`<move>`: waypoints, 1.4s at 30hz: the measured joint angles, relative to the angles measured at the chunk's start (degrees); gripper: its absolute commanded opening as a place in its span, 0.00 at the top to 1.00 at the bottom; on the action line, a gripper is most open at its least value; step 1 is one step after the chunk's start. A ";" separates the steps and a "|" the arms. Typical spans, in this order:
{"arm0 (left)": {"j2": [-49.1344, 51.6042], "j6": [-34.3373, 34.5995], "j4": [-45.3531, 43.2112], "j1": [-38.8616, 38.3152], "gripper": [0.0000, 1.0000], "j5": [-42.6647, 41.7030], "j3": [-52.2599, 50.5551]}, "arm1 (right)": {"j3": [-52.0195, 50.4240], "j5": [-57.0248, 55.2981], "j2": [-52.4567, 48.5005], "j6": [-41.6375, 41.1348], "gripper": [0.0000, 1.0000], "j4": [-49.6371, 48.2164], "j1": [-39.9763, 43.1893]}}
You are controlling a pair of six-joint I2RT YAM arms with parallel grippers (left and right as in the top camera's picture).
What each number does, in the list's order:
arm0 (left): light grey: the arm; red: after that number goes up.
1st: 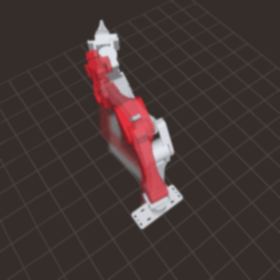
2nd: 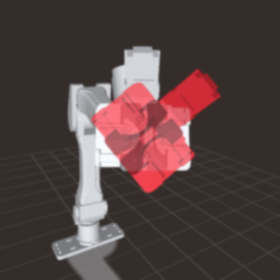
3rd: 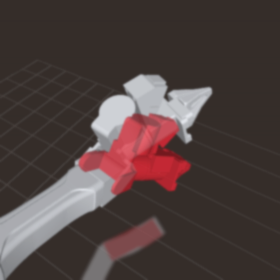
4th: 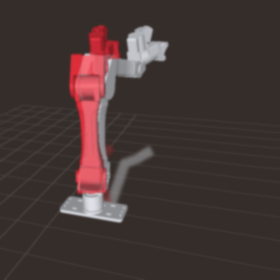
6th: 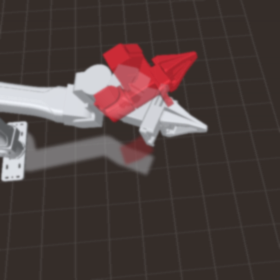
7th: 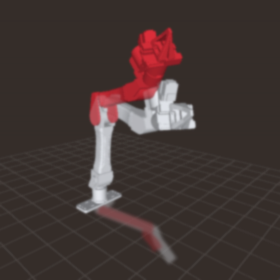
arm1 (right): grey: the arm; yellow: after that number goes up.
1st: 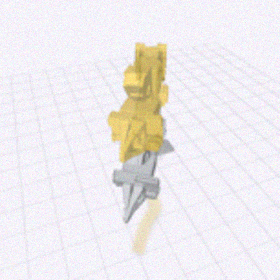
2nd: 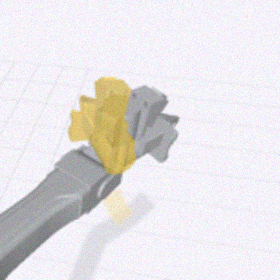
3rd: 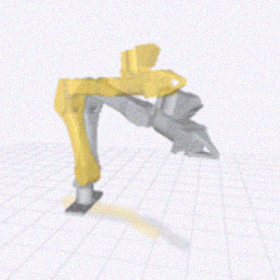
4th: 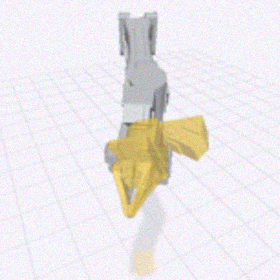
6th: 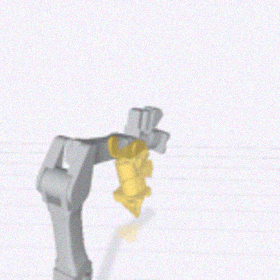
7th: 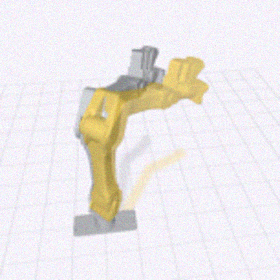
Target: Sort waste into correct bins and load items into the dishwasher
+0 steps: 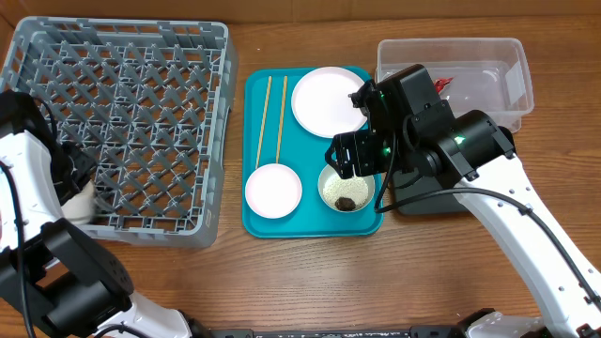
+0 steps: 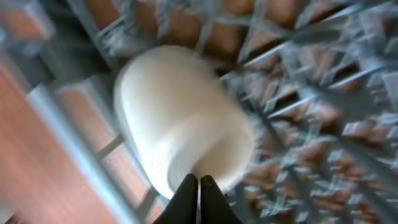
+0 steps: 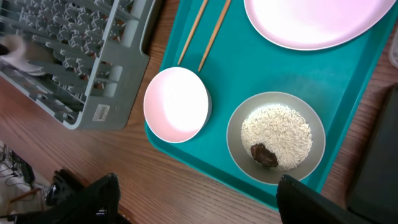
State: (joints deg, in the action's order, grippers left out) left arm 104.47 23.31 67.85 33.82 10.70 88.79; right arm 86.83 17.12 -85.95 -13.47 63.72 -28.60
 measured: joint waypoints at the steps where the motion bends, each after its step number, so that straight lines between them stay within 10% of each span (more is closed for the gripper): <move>1: 0.02 0.61 1.36 0.39 0.93 0.79 -0.04 | 0.00 -0.02 0.00 -0.02 0.18 -0.02 0.00; 12: 0.07 4.31 4.13 4.85 0.84 3.80 -0.07 | 0.00 -0.02 0.00 0.02 0.18 -0.04 -0.02; 19: 0.07 1.92 3.96 3.48 0.44 0.44 0.31 | 0.00 -0.02 0.00 0.00 0.18 -0.02 0.00; 28: 0.07 2.89 3.93 0.02 0.47 3.10 0.61 | 0.00 -0.02 -0.02 0.02 0.18 0.07 -0.02; 35: 0.07 3.78 2.86 0.02 0.29 4.13 0.61 | 0.00 -0.02 -0.04 0.02 0.18 0.09 0.00; 38: 0.07 3.58 1.86 0.02 0.00 4.70 0.61 | 0.00 0.00 -0.04 0.00 0.18 0.09 0.00; 42: 0.07 3.54 0.87 0.02 0.00 4.42 0.61 | 0.00 0.00 -0.04 0.02 0.18 0.11 0.00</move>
State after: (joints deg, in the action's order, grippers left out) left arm 104.53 26.85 68.73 33.85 15.11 89.41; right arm 86.83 17.12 -86.00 -13.45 63.83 -28.60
